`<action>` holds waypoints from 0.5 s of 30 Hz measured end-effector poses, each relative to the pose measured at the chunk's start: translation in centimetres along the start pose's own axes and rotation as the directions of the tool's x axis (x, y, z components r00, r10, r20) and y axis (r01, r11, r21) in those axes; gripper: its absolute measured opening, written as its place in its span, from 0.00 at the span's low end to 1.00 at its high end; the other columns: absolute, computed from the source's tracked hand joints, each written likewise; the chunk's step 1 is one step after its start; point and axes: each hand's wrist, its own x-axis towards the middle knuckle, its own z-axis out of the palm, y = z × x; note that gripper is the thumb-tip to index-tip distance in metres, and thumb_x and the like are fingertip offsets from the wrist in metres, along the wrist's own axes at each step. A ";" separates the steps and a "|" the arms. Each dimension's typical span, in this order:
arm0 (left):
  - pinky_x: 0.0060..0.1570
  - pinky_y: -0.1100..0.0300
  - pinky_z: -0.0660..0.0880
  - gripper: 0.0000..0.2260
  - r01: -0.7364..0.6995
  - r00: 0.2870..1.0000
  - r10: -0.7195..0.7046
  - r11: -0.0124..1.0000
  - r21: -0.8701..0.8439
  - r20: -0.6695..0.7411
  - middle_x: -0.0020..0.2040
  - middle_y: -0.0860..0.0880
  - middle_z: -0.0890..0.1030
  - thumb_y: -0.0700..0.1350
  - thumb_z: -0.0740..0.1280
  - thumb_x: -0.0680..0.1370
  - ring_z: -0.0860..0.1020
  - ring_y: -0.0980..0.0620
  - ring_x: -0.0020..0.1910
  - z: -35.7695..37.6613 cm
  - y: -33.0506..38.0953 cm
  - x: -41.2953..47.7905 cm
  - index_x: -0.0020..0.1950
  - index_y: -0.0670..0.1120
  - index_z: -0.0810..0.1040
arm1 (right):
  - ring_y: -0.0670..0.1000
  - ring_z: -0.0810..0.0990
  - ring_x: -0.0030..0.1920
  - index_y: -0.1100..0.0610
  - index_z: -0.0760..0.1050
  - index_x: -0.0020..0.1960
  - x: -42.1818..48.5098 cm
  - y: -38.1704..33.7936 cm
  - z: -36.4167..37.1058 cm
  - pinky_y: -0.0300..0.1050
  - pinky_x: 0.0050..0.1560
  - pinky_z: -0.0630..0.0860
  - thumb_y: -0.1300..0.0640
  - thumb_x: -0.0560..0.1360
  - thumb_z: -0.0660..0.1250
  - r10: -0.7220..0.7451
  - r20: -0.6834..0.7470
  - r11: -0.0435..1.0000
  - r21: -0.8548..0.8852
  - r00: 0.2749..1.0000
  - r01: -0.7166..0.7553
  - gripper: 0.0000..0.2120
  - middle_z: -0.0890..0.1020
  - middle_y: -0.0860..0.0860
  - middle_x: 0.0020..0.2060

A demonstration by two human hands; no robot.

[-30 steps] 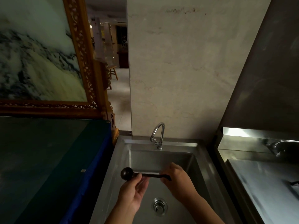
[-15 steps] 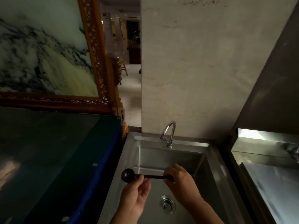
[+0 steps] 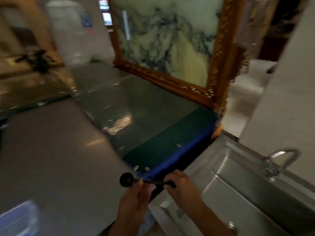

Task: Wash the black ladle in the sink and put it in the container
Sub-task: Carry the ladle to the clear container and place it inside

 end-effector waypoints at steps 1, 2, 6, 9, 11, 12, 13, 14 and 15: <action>0.29 0.57 0.81 0.06 -0.036 0.999 0.036 0.999 -0.023 -0.026 0.40 0.37 0.83 0.35 0.61 0.80 0.84 0.47 0.31 -1.5 1.2 -0.8 0.47 0.36 0.77 | 0.48 0.76 0.49 0.51 0.79 0.49 0.6 -1.3 1.4 0.42 0.50 0.73 0.56 0.74 0.68 -0.043 0.032 0.999 0.011 0.999 0.042 0.05 0.79 0.49 0.46; 0.27 0.60 0.80 0.07 -0.074 0.996 0.072 0.996 -0.047 -0.044 0.35 0.39 0.84 0.35 0.61 0.80 0.84 0.48 0.29 -3.0 2.4 -1.5 0.46 0.37 0.77 | 0.48 0.75 0.49 0.51 0.79 0.49 1.1 -2.6 2.6 0.40 0.50 0.72 0.55 0.74 0.67 -0.084 0.060 0.996 0.025 0.995 0.082 0.04 0.78 0.48 0.47; 0.25 0.64 0.79 0.06 -0.195 0.976 0.177 0.970 -0.147 -0.130 0.31 0.43 0.85 0.36 0.61 0.80 0.85 0.49 0.30 -8.7 6.5 -4.8 0.46 0.39 0.77 | 0.47 0.74 0.47 0.52 0.77 0.47 1.9 -8.7 7.1 0.41 0.46 0.71 0.55 0.75 0.66 -0.272 0.136 0.962 0.055 0.953 0.267 0.03 0.77 0.48 0.44; 0.26 0.63 0.79 0.05 -0.266 0.958 0.235 0.942 -0.205 -0.162 0.34 0.44 0.86 0.37 0.63 0.79 0.85 0.49 0.32 -13.2 9.1 -6.9 0.47 0.40 0.78 | 0.46 0.74 0.45 0.50 0.77 0.46 1.8 -13.4 10.1 0.41 0.45 0.72 0.55 0.75 0.65 -0.368 0.179 0.930 0.073 0.912 0.361 0.03 0.77 0.47 0.43; 0.28 0.63 0.80 0.05 -0.302 0.947 0.263 0.925 -0.231 -0.183 0.35 0.44 0.86 0.37 0.63 0.79 0.86 0.48 0.33 -15.9 10.7 -7.8 0.47 0.41 0.79 | 0.47 0.74 0.45 0.49 0.76 0.46 1.5 -15.9 11.9 0.44 0.45 0.74 0.54 0.74 0.64 -0.406 0.206 0.914 0.077 0.891 0.399 0.03 0.76 0.47 0.43; 0.29 0.63 0.80 0.05 -0.320 0.941 0.279 0.917 -0.240 -0.192 0.36 0.44 0.87 0.37 0.63 0.79 0.86 0.48 0.34 -17.6 11.7 -8.3 0.48 0.41 0.79 | 0.47 0.74 0.44 0.49 0.76 0.45 1.3 -17.6 13.1 0.44 0.45 0.74 0.54 0.74 0.63 -0.429 0.216 0.903 0.077 0.877 0.423 0.03 0.76 0.47 0.42; 0.30 0.63 0.80 0.05 -0.327 0.939 0.284 0.912 -0.249 -0.193 0.37 0.44 0.87 0.38 0.64 0.79 0.86 0.48 0.35 -18.9 12.5 -8.6 0.48 0.42 0.79 | 0.47 0.74 0.44 0.49 0.76 0.45 1.2 -18.9 14.0 0.44 0.44 0.74 0.54 0.74 0.64 -0.442 0.219 0.896 0.074 0.870 0.437 0.03 0.76 0.47 0.42; 0.30 0.62 0.80 0.05 -0.326 0.940 0.284 0.910 -0.255 -0.189 0.37 0.44 0.87 0.38 0.64 0.79 0.86 0.48 0.35 -20.0 13.3 -8.9 0.48 0.42 0.79 | 0.47 0.74 0.44 0.49 0.76 0.45 1.1 -20.0 14.9 0.44 0.44 0.74 0.54 0.73 0.64 -0.450 0.214 0.892 0.067 0.867 0.447 0.03 0.76 0.47 0.42; 0.30 0.62 0.80 0.05 -0.323 0.941 0.281 0.909 -0.263 -0.187 0.38 0.44 0.87 0.38 0.64 0.79 0.86 0.48 0.36 -21.2 14.1 -9.2 0.48 0.42 0.79 | 0.47 0.74 0.44 0.50 0.76 0.45 1.0 -21.1 15.7 0.43 0.44 0.74 0.53 0.73 0.64 -0.452 0.211 0.891 0.059 0.867 0.450 0.03 0.76 0.47 0.42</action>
